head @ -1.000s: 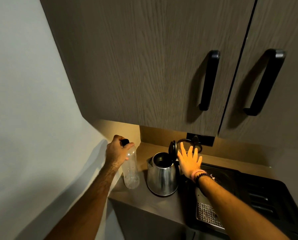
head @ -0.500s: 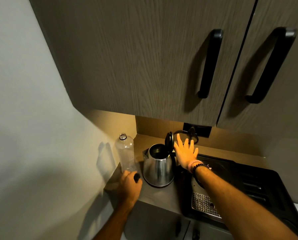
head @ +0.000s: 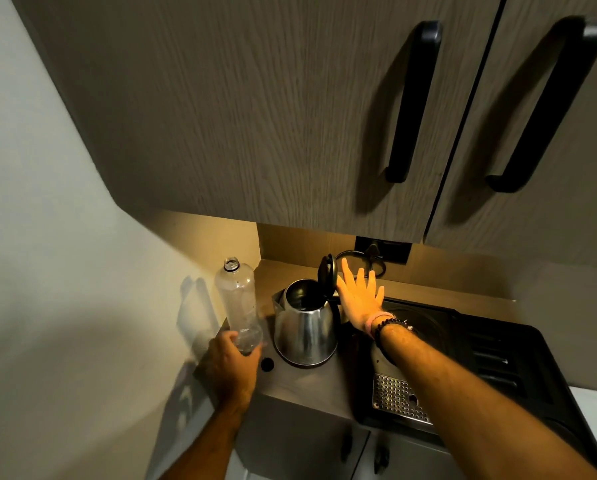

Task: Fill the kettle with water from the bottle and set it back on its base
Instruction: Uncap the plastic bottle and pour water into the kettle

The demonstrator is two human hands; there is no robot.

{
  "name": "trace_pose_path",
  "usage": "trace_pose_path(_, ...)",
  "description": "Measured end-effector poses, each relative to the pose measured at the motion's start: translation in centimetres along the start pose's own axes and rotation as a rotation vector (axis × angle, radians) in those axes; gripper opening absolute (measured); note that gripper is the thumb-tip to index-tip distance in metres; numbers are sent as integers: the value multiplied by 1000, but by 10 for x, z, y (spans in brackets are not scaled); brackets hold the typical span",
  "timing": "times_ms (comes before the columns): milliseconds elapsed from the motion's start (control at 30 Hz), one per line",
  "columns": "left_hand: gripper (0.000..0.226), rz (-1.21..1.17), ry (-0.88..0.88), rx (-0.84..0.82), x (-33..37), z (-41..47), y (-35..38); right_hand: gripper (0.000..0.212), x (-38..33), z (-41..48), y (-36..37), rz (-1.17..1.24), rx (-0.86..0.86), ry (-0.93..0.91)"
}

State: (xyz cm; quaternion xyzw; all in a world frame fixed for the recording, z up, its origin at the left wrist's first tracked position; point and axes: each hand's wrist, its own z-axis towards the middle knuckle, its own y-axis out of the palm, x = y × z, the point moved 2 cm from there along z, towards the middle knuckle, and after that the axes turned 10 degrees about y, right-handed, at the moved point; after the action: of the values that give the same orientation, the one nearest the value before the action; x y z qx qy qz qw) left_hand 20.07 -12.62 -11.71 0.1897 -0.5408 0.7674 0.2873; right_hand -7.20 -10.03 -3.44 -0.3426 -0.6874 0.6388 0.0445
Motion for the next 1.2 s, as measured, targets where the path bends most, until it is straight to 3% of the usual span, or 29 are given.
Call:
trace_pose_path(67, 97, -126, -33, 126, 12, 22, -13, 68, 1, -1, 1, 4, 2, -6)
trace_pose_path(133, 117, -279, -63, 132, 27, 48, -21, 68, 2, -1, 1, -2, 4, -18)
trace_pose_path(200, 118, -361, -77, 102, 46, 70, -27, 70, 2, 0, 1, -3, 0, -23)
trace_pose_path(333, 98, -400, 0, 28, 65, 87, -35, 67, 3, 0, 0, 45, -13, 21)
trace_pose_path(533, 91, -253, 331, -188, 86, 86, -64, 72, 3, 1, -1, 95, -24, 38)
trace_pose_path(767, 104, 178, 401, -573, 109, 82, -79, 80, 3, -3, -4, 173, -51, 54)
trace_pose_path(1000, 97, 567, 527, -622, 134, 83, -91, 76, 3, 0, -5, 152, -63, 51)
trace_pose_path(1200, 99, 742, 555, -658, 143, 85, -89, 74, 5, 0, -4, 140, -81, 51)
